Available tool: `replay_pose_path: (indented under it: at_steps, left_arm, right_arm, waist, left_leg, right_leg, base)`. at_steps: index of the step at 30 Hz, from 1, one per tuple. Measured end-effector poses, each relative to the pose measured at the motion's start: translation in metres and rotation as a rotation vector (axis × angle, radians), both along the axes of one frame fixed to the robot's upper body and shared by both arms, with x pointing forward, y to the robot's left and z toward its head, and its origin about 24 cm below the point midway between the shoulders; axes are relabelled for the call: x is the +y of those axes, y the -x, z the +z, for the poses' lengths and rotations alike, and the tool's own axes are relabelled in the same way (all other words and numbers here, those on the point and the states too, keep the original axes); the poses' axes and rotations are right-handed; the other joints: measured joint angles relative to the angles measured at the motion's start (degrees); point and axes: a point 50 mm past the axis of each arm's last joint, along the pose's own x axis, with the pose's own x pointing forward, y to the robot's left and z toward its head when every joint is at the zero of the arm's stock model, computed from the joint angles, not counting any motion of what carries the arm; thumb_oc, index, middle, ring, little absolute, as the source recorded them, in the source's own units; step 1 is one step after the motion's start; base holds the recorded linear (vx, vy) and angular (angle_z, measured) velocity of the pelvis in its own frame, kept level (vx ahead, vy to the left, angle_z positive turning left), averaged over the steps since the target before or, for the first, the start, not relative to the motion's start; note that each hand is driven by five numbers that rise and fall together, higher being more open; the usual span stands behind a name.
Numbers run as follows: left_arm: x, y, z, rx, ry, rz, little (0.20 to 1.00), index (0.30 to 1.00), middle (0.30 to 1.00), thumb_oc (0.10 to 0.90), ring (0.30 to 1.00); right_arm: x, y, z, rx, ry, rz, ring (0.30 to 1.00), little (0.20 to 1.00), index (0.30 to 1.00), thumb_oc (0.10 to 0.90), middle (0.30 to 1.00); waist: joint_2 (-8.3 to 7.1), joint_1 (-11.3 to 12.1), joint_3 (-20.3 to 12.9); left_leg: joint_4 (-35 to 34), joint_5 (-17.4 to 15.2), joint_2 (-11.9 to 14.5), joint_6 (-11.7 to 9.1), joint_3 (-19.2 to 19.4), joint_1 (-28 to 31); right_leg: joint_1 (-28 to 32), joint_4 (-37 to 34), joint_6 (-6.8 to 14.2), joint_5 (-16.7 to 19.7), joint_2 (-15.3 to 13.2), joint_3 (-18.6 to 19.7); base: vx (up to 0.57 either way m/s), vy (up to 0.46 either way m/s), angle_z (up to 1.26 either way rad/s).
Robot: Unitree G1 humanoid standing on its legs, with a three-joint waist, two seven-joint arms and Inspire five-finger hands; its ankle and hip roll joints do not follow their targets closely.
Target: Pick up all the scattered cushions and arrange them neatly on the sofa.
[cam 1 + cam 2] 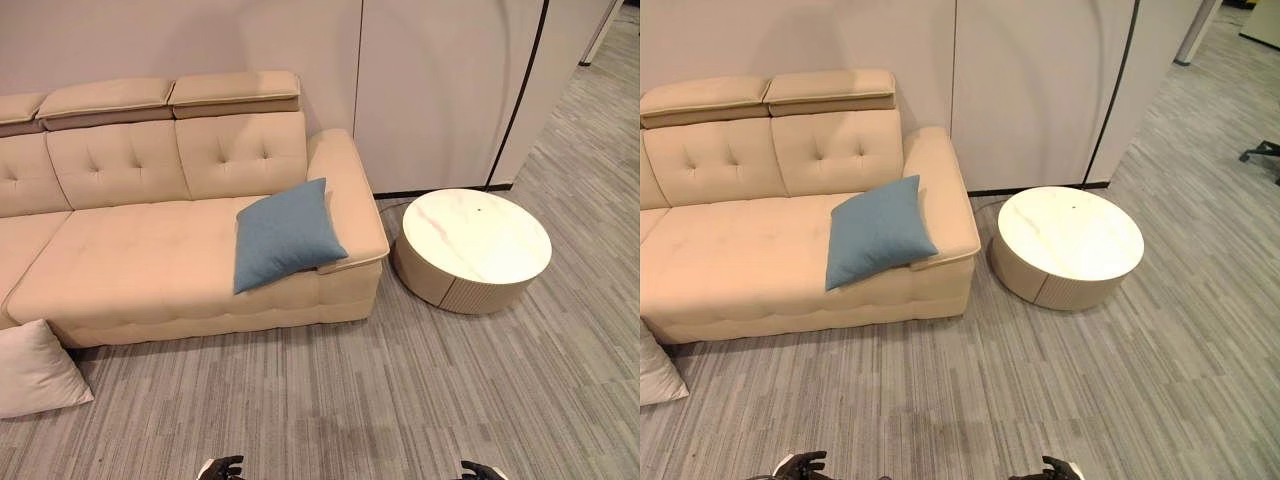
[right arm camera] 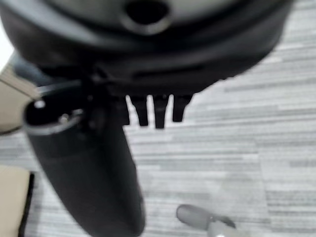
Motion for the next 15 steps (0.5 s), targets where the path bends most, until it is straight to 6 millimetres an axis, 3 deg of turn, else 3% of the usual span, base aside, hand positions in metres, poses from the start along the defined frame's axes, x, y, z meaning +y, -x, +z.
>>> replay_pose_path:
  at_steps: [9,13,15]
  left_arm:
    - [0.001,-0.004,0.001,-0.013,-0.004,0.006,0.900,0.900,0.900,0.800,0.900]
    - [0.002,-0.029,0.008,-0.077,-0.010,-0.006,0.900,0.900,0.900,0.800,0.900]
    - [0.002,-0.031,0.008,-0.083,-0.004,0.008,0.900,0.900,0.900,0.800,0.900]
  right_arm:
    - [0.004,-0.001,-0.001,0.004,-0.004,0.017,0.900,0.900,0.900,0.800,0.900]
    - [0.007,-0.011,0.000,-0.019,-0.008,0.023,0.900,0.900,0.900,0.800,0.900]
    - [0.007,-0.017,0.001,-0.029,-0.003,0.033,0.900,0.900,0.900,0.800,0.900]
  waist:
    - [0.16,0.2,2.0]
    - [-1.61,0.1,4.6]
    - [-2.25,-0.3,5.1]
  left_leg:
    - [1.2,1.1,0.9,-1.6,-1.4,-2.3]
    - [6.5,3.3,0.1,-4.8,-3.3,-7.1]
    - [8.0,2.5,0.4,-4.6,-2.2,-7.5]
  right_leg:
    - [-1.0,0.0,-0.4,0.2,1.0,-1.5]
    - [-2.1,0.0,-2.0,1.1,-0.2,-3.1]
    - [-1.6,0.0,-3.5,1.8,-0.7,-4.7]
  base:
    - [-0.05,-0.075,0.09]
    - [0.00,0.000,0.21]
    - [0.00,0.061,0.20]
